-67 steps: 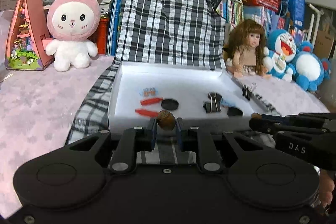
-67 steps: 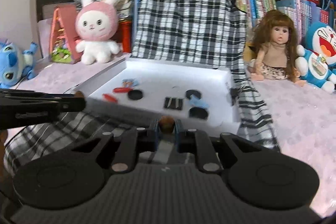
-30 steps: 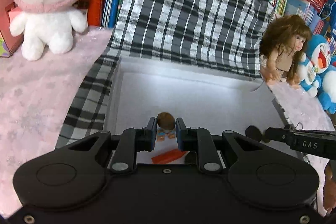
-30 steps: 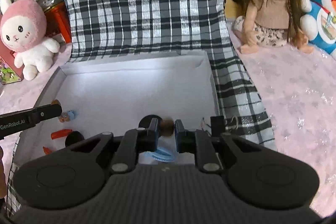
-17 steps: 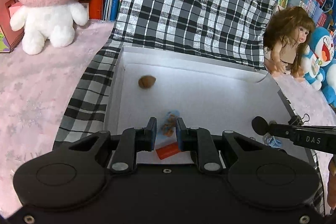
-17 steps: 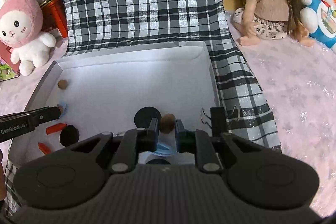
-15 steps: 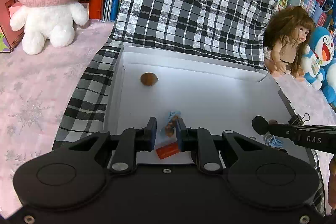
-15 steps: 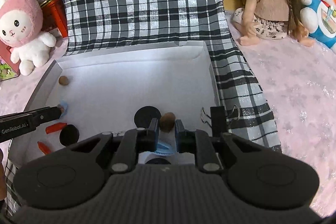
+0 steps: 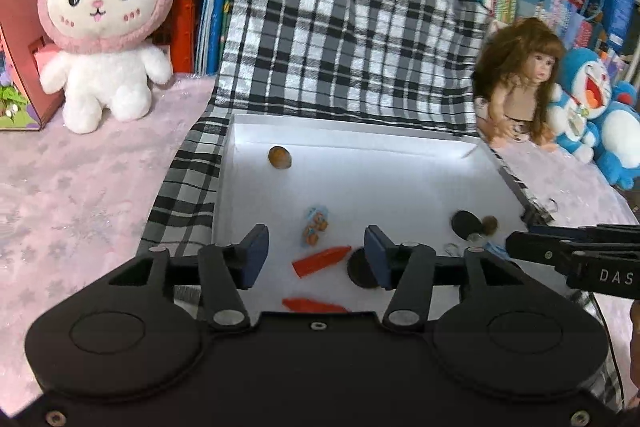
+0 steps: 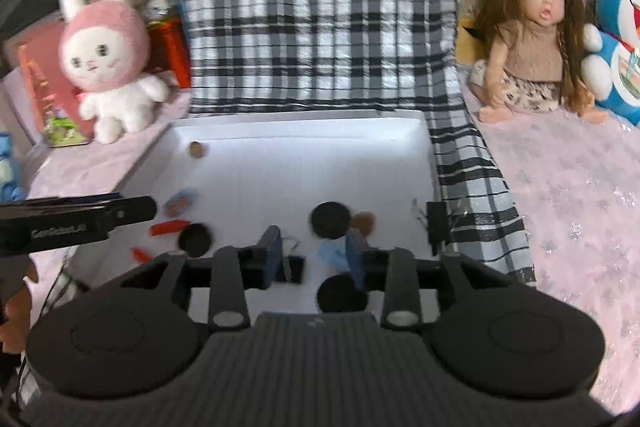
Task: Organize rigid objects
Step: 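Open the left tool to drop its ball while the right drops its ball in the tray, then withdraw both open tools from the tray back over the cloth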
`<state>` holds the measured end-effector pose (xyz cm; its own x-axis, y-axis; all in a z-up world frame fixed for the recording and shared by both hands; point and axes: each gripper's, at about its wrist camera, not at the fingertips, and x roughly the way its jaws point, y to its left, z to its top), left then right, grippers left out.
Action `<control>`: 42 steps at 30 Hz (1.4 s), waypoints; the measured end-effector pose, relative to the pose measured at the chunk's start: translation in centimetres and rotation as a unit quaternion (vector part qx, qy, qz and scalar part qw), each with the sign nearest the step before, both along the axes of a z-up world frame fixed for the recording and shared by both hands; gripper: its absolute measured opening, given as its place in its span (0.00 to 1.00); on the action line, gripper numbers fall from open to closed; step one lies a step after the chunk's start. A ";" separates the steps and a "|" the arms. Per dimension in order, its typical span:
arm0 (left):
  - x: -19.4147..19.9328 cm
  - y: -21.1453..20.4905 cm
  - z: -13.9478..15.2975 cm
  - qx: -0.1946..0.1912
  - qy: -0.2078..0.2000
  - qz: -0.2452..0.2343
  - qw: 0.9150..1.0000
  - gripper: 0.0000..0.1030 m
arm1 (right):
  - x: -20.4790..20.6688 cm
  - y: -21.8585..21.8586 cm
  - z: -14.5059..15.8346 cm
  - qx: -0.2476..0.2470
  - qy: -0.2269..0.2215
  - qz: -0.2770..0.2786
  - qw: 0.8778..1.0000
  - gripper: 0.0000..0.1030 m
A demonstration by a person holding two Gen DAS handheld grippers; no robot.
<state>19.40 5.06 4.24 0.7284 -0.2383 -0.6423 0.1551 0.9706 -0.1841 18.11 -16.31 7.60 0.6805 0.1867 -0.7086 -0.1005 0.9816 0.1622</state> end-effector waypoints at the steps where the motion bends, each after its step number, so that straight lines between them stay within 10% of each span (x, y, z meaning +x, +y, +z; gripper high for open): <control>1: -0.7 -0.1 0.2 0.000 -0.005 -0.003 1.000 0.53 | -0.7 0.2 0.1 0.000 -0.008 0.008 1.000 0.58; 13: -7.6 -1.4 0.7 0.004 -0.044 -0.038 0.998 0.74 | -6.6 2.3 0.7 -0.021 -0.067 0.071 0.995 0.76; 42: -16.0 -1.8 -2.3 -0.002 -0.054 -0.034 0.998 0.76 | -15.1 4.8 -2.7 -0.051 -0.103 0.142 0.983 0.86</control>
<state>3.36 3.22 1.91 0.7752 -0.2921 -0.5601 0.2403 0.9564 -0.1662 2.99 -11.51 4.89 0.7420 0.3246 -0.5866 -0.3932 0.9194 0.0113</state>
